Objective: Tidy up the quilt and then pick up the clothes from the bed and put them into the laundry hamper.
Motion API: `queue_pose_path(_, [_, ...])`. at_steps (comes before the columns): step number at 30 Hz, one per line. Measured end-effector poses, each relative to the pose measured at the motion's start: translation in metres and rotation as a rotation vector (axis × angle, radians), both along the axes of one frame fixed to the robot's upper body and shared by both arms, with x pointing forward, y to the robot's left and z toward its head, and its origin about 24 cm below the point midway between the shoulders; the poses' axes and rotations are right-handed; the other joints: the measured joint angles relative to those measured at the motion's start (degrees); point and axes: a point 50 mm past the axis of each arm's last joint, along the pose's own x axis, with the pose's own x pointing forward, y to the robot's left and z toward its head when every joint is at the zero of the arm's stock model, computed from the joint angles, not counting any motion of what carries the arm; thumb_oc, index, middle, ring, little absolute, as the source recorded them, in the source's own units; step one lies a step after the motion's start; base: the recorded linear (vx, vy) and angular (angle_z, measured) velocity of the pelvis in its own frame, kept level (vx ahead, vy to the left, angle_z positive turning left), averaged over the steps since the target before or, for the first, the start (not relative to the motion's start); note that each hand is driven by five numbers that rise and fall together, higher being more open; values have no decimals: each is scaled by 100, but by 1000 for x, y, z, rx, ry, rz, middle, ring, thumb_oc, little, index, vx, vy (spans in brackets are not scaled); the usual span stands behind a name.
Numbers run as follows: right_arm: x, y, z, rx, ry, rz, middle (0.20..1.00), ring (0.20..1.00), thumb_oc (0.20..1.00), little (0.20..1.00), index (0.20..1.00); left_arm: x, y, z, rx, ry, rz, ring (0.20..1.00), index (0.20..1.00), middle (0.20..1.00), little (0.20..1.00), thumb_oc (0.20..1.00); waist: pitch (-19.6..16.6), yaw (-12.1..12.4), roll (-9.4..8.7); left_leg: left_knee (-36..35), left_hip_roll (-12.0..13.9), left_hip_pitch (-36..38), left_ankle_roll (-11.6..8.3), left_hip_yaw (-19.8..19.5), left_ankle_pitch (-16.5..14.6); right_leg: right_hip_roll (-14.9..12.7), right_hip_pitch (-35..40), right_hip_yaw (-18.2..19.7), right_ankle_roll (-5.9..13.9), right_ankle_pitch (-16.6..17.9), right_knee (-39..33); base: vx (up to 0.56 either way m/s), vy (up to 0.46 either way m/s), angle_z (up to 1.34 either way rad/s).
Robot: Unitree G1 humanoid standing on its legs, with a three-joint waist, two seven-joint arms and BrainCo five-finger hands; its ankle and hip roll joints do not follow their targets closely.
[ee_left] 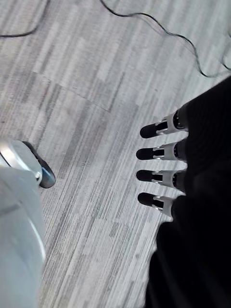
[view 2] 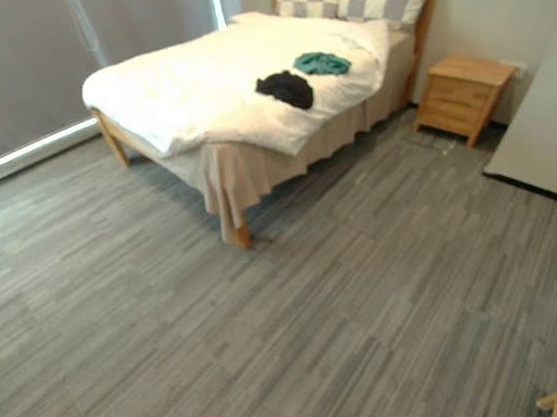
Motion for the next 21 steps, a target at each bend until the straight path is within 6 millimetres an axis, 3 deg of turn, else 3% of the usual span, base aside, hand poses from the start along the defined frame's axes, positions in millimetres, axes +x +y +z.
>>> queue_pose_path(4, [28, 4, 5, 3, -65, 34, 1000, 1000, 1000, 1000, 1000, 23, -7, 3, -15, -55, -23, 1000, 1000, 1000, 1000, 1000, 150, 0, -4, -246, 62, 80, -4, 95, 149, 0, 26, -136, 21, 114, -199, -18, 13, -13])
queue_pose_path(10, [52, 1, 11, -22, -128, 33, 1000, 1000, 1000, 1000, 1000, 53, -2, 11, 16, -136, -38, 1000, 1000, 1000, 1000, 1000, 829, -11, -64, -301, 34, -58, 4, 111, 244, -20, -172, -209, 10, 406, -137, -30, 49, -3])
queue_pose_path(12, [66, 1, 16, -17, -174, 4, 1000, 1000, 1000, 1000, 1000, 61, 2, 14, 24, -155, 13, 1000, 1000, 1000, 1000, 1000, 1116, -33, -29, -444, 73, 35, 59, 132, 315, -98, -564, -341, 170, 438, 704, 57, 91, -9])
queue_pose_path(13, [63, -2, 16, -20, -175, -22, 1000, 1000, 1000, 1000, 1000, 65, 2, 15, 24, -165, 14, 1000, 1000, 1000, 1000, 1000, 1161, -104, -22, -484, 64, 104, 78, 95, 280, -127, -727, -340, 245, 469, 1088, 229, 72, 8])
queue_pose_path(14, [69, -5, 19, -22, -203, -38, 1000, 1000, 1000, 1000, 1000, 67, 0, 15, 21, -175, 8, 1000, 1000, 1000, 1000, 1000, 1314, -191, 90, -480, 151, 265, 170, 87, 205, -202, -1117, -391, 695, 458, 1991, 394, 64, 6])
queue_pose_path(16, [66, -7, 18, -21, -203, -78, 1000, 1000, 1000, 1000, 1000, 68, -3, 15, 14, -172, 0, 1000, 1000, 1000, 1000, 1000, 1385, -326, 129, -482, 151, 485, 200, 87, -21, -530, -1538, -449, 740, 425, 2673, 492, -30, 4])
queue_pose_path(19, [49, -22, 16, -40, -176, -165, 1000, 1000, 1000, 1000, 1000, 69, -7, 14, 10, -173, -36, 1000, 1000, 1000, 1000, 1000, 1363, -381, 164, -517, 144, 705, 90, 120, -232, -1006, -1667, -614, 800, 463, 1659, 362, -90, 4])
queue_pose_path(21, [32, -23, 12, -36, -142, -188, 1000, 1000, 1000, 1000, 1000, 61, -5, 13, 12, -155, -28, 1000, 1000, 1000, 1000, 1000, 1319, -513, 23, -482, 143, 981, -75, 78, -513, -1189, -1609, -531, 857, 502, 353, 620, -186, 1])
